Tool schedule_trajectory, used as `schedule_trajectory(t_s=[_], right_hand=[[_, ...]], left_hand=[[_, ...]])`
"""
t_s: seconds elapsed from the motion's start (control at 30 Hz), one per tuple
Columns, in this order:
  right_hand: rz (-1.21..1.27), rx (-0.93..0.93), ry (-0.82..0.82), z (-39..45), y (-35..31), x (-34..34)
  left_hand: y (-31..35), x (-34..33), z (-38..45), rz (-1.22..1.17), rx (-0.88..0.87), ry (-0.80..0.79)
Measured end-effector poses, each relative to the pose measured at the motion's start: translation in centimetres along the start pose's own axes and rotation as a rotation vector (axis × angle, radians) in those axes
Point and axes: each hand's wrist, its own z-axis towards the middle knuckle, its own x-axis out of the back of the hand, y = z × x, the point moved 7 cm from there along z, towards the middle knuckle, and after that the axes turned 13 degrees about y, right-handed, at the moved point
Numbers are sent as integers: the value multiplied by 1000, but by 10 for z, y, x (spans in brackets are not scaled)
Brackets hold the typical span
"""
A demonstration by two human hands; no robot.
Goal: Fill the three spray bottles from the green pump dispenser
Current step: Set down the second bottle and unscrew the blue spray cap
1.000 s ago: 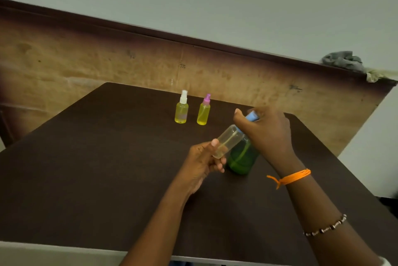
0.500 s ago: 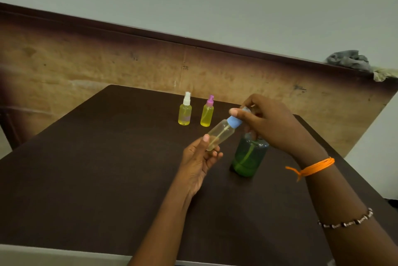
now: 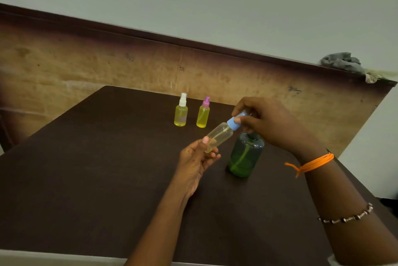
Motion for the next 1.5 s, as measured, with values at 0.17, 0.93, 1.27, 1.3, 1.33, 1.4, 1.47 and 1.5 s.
schedule_trajectory(t_s=[0.17, 0.93, 1.27, 1.3, 1.33, 1.4, 1.47, 1.5], right_hand=[[4, 29, 25, 0, -6, 4], [120, -125, 420, -13, 48, 86], [69, -548, 658, -74, 134, 3], [45, -575, 639, -79, 139, -9], [23, -597, 611, -85, 143, -22], [-7, -622, 543, -95, 148, -45], [-22, -637, 487, -102, 150, -62], [-23, -646, 471, -105, 152, -68]], left_hand=[[0, 1, 1, 6, -8, 7], [-8, 2, 2, -37, 64, -38], [-12, 1, 5, -60, 76, -43], [-13, 1, 6, -64, 75, -38], [-13, 2, 8, -64, 76, -33], [-15, 2, 11, -58, 77, -24], [-15, 2, 12, -40, 71, -17], [-15, 2, 13, -30, 70, -14]])
